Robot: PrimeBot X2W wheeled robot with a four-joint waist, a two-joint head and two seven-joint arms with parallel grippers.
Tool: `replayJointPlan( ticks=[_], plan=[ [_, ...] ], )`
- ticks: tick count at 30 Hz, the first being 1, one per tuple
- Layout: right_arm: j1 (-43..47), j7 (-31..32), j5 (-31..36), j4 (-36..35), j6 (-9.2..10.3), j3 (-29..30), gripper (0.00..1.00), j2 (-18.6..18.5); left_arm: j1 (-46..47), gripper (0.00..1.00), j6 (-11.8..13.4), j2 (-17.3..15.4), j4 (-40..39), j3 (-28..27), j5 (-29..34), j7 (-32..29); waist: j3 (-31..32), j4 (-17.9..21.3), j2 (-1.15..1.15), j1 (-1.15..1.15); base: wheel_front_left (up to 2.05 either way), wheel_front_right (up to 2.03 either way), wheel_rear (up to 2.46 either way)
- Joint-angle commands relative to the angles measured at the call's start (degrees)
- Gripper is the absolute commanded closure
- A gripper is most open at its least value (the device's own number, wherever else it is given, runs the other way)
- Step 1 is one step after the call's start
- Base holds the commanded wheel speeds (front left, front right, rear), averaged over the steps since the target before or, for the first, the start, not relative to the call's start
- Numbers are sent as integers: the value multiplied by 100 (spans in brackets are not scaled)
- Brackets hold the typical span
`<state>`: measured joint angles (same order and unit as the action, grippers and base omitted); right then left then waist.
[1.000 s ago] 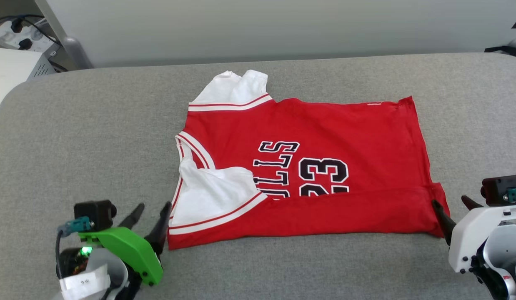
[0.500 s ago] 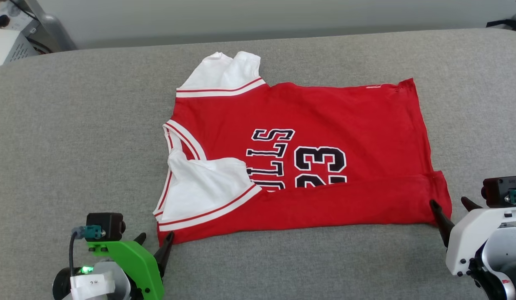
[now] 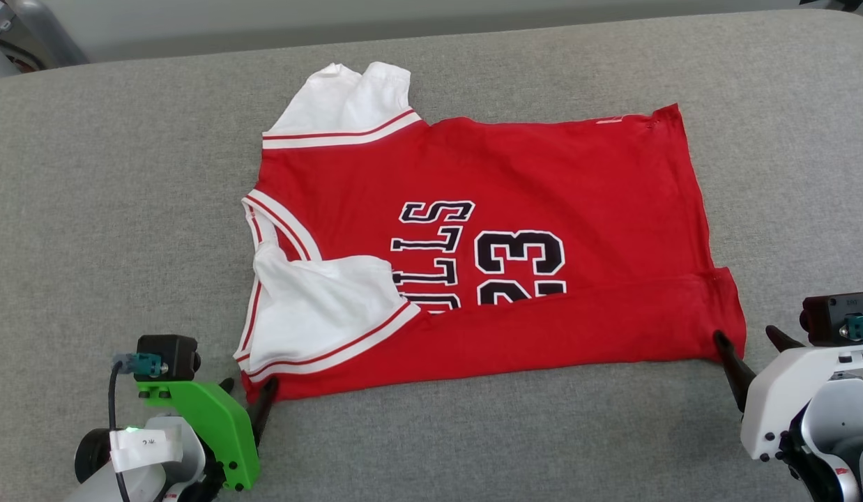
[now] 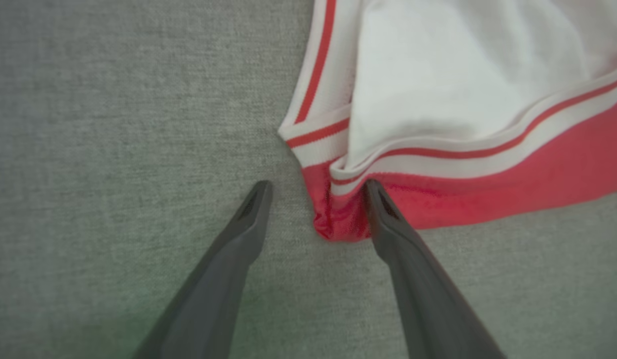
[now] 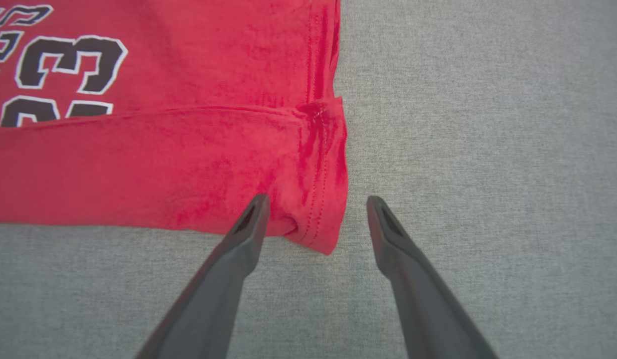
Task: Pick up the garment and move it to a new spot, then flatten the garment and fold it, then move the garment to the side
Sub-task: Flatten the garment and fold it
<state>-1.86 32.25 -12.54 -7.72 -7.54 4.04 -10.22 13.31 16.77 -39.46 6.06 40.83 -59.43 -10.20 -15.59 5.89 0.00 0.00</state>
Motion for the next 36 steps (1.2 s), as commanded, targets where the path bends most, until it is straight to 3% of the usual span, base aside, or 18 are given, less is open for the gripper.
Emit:
replayJointPlan(
  ticks=[1,11,20,28,30,31,32,36],
  plan=[
    [15,-26,43,-24,5,8,0,-14,-76,100,-70,145,250,192,-121,-203,7,5,0,0,0,0,0],
    [-35,22,177,166,5,184,0,-119,-67,100,-248,100,-195,129,-125,-25,224,-261,0,0,0,0,0],
    [-235,125,464,750,5,392,0,80,-28,100,45,-174,-1282,59,43,-88,218,-509,0,0,0,0,0],
    [-424,204,588,1459,5,321,0,152,-28,100,261,-371,-1785,23,125,-198,77,-554,0,0,0,0,0],
    [-426,255,539,1585,5,283,68,179,-32,100,277,-391,-1814,24,125,-217,67,-553,0,0,0,0,0],
    [-428,270,506,1629,5,278,96,193,-35,100,284,-398,-1821,24,122,-226,65,-552,0,0,0,0,0],
    [-432,273,478,1671,5,271,100,196,-39,100,290,-406,-1825,26,119,-237,65,-551,0,0,0,0,0],
    [-471,201,457,1759,5,313,100,117,-66,100,305,-436,-1792,45,96,-294,105,-542,0,0,0,0,0]
  ],
)
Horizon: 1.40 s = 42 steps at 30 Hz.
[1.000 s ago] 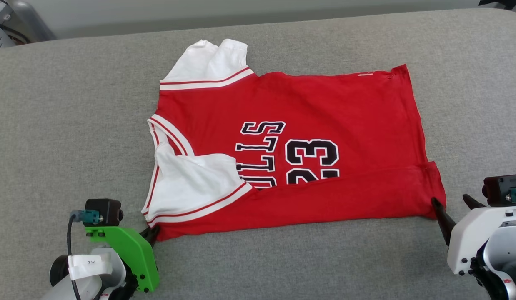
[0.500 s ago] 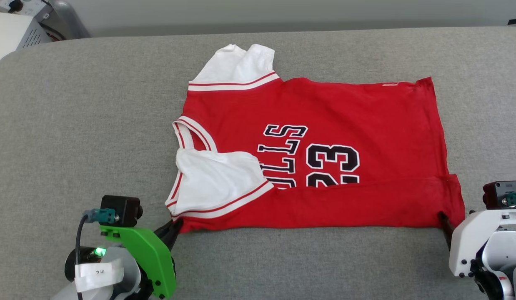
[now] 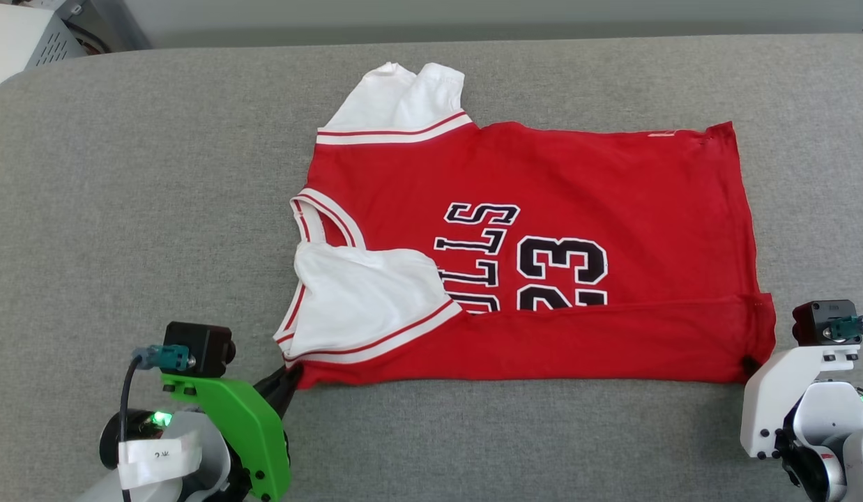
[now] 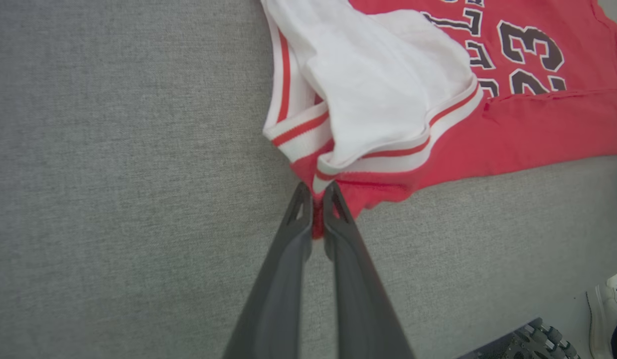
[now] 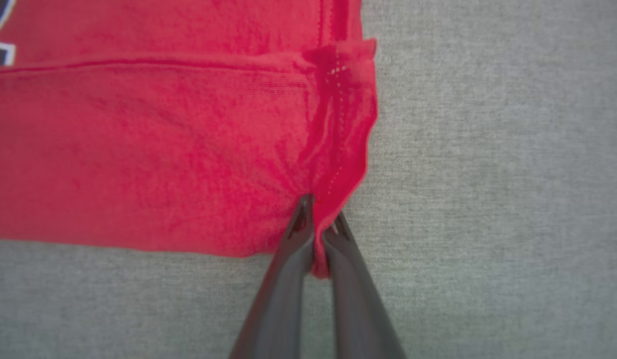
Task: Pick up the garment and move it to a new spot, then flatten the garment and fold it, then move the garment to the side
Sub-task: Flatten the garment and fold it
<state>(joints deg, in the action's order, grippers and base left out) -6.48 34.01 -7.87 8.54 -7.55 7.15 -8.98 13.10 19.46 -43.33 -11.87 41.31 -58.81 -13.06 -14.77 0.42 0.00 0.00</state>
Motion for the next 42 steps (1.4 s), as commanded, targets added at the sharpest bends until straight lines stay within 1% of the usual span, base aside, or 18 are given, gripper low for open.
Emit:
replayJointPlan(
  ticks=[1,5,11,15,21,24,27,32,33,34,38,42],
  plan=[
    [-17,10,-12,139,6,25,100,-26,-57,100,34,-54,14,5,25,-19,43,8,0,0,0,0,0],
    [-23,-22,-9,111,6,127,100,-125,-149,100,23,-59,110,42,-46,-67,194,18,0,0,0,0,0],
    [97,104,-97,-57,6,183,100,-270,-351,100,-18,-22,267,131,-227,-174,469,17,0,0,0,0,0],
    [302,298,-258,-287,6,159,100,-362,-528,100,-39,-3,370,225,-309,-224,656,14,0,0,0,0,0],
    [799,829,-560,-762,6,140,100,-477,-822,100,-74,78,493,397,-405,-252,864,-11,0,0,0,0,0],
    [1056,1045,-640,-993,6,212,100,-461,-936,100,-75,133,600,475,-407,-226,920,-13,0,0,0,0,0],
    [1260,1177,-642,-1060,6,215,100,-445,-999,100,-138,241,747,533,-435,-183,948,-16,0,0,0,0,0],
    [1335,1116,-673,-1016,6,179,100,-329,-942,100,-273,392,983,616,-390,-126,936,-21,0,0,0,0,0],
    [1314,1047,-676,-1018,6,155,32,-318,-912,66,-300,424,1022,605,-362,-63,928,-20,0,0,0,0,0],
    [1283,961,-673,-1010,6,161,0,-303,-881,0,-317,455,1059,581,-334,13,923,-23,0,0,0,0,0],
    [1235,778,-659,-952,6,85,0,-355,-748,0,-363,502,1153,494,-171,306,956,-42,0,0,0,0,0],
    [1106,323,-696,-1034,6,96,0,-401,-606,0,-464,546,1151,343,22,773,1057,-57,0,0,0,0,0]
  ],
)
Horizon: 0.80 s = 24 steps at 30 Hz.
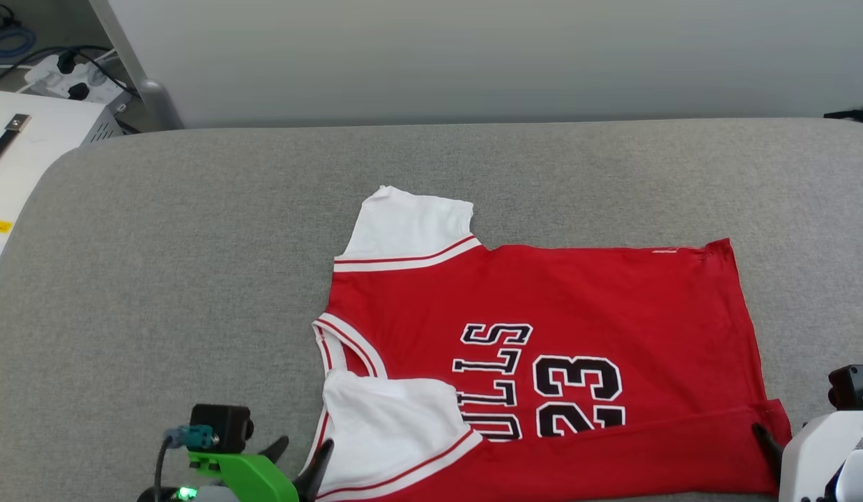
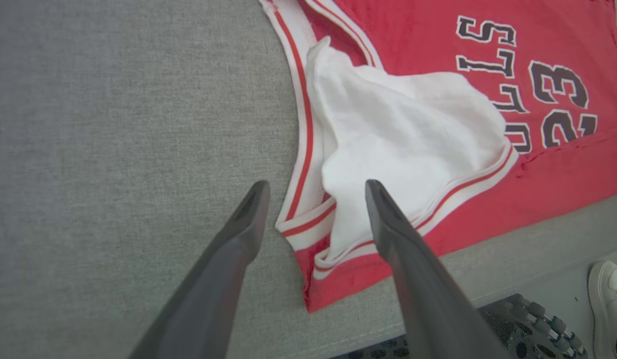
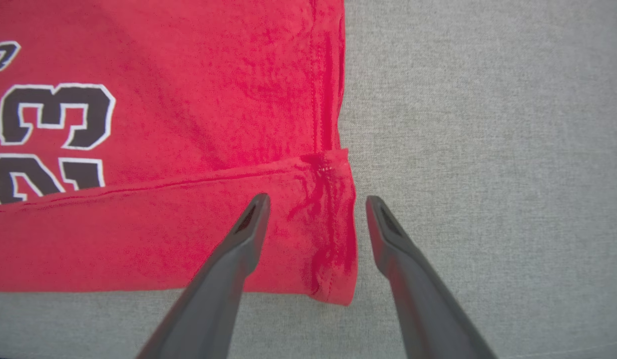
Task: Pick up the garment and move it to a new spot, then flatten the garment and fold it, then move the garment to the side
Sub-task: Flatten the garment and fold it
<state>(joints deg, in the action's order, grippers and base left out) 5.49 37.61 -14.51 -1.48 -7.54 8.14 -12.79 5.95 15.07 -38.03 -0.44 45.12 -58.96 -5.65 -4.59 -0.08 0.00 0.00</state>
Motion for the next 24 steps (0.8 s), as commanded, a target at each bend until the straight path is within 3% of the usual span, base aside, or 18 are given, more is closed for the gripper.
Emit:
replayJointPlan(
  ticks=[1,11,19,24],
  plan=[
    [-127,-187,-46,-63,5,-1,0,-28,141,0,-58,45,3,-102,81,213,76,-9,0,0,0,0,0],
    [-388,-2138,112,-425,5,-174,0,-106,286,0,-297,359,89,-626,719,1915,244,-12,0,0,0,0,0],
    [-264,-3206,148,-569,5,-319,0,57,48,0,-604,947,-96,-1600,1634,2062,227,-58,0,0,0,0,0],
    [-174,-3613,219,-500,5,-427,0,166,-404,0,-1139,1548,-109,-2354,2439,2064,217,-64,0,0,0,0,0]
  ],
)
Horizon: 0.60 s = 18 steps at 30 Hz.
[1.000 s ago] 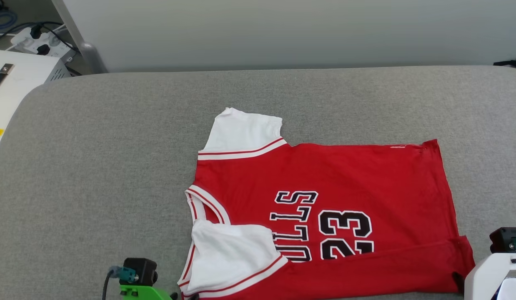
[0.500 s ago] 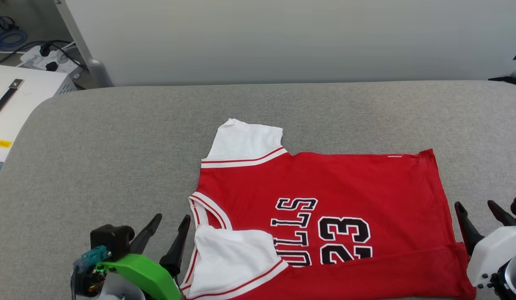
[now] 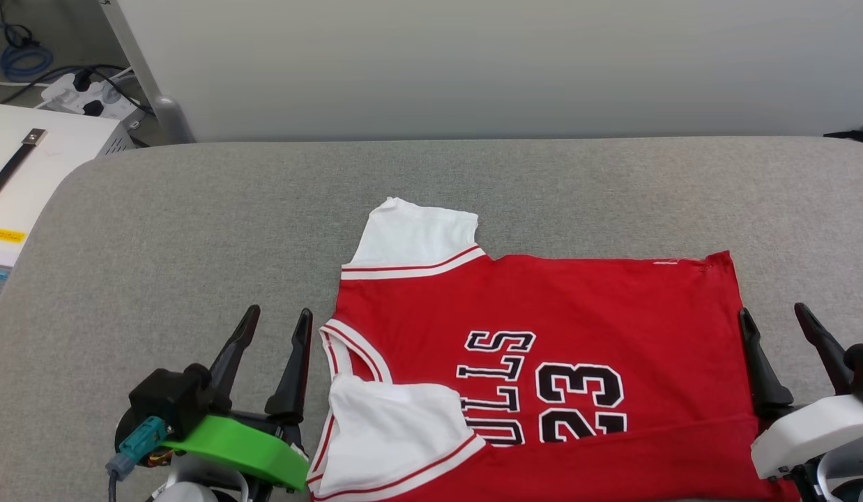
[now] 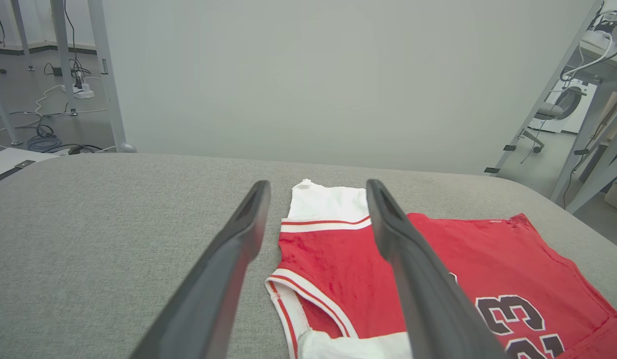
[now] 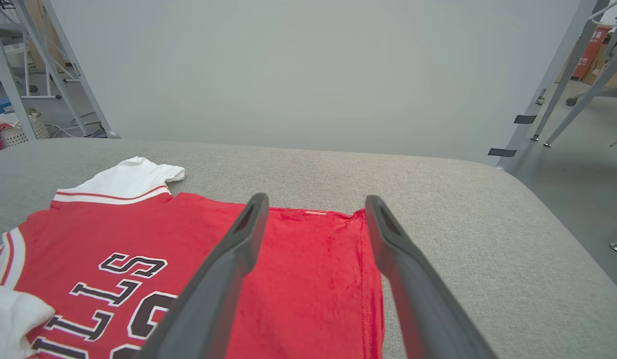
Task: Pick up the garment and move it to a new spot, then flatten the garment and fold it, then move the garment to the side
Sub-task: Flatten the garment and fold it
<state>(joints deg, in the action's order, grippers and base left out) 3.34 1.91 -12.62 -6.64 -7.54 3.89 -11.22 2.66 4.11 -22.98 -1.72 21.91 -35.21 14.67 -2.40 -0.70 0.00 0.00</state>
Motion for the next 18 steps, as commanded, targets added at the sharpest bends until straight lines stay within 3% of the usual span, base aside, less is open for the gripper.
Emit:
replayJointPlan(
  ticks=[1,8,18],
  plan=[
    [44,-69,41,39,5,-11,0,16,-114,0,-105,112,45,-99,129,31,-1,-2,0,0,0,0,0],
    [-7,-179,82,176,5,-54,0,85,-280,0,-611,611,268,-576,350,32,-8,23,0,0,0,0,0],
    [-35,-229,56,205,5,-111,0,67,-308,0,-918,907,532,-906,696,32,-63,71,0,0,0,0,0]
  ],
)
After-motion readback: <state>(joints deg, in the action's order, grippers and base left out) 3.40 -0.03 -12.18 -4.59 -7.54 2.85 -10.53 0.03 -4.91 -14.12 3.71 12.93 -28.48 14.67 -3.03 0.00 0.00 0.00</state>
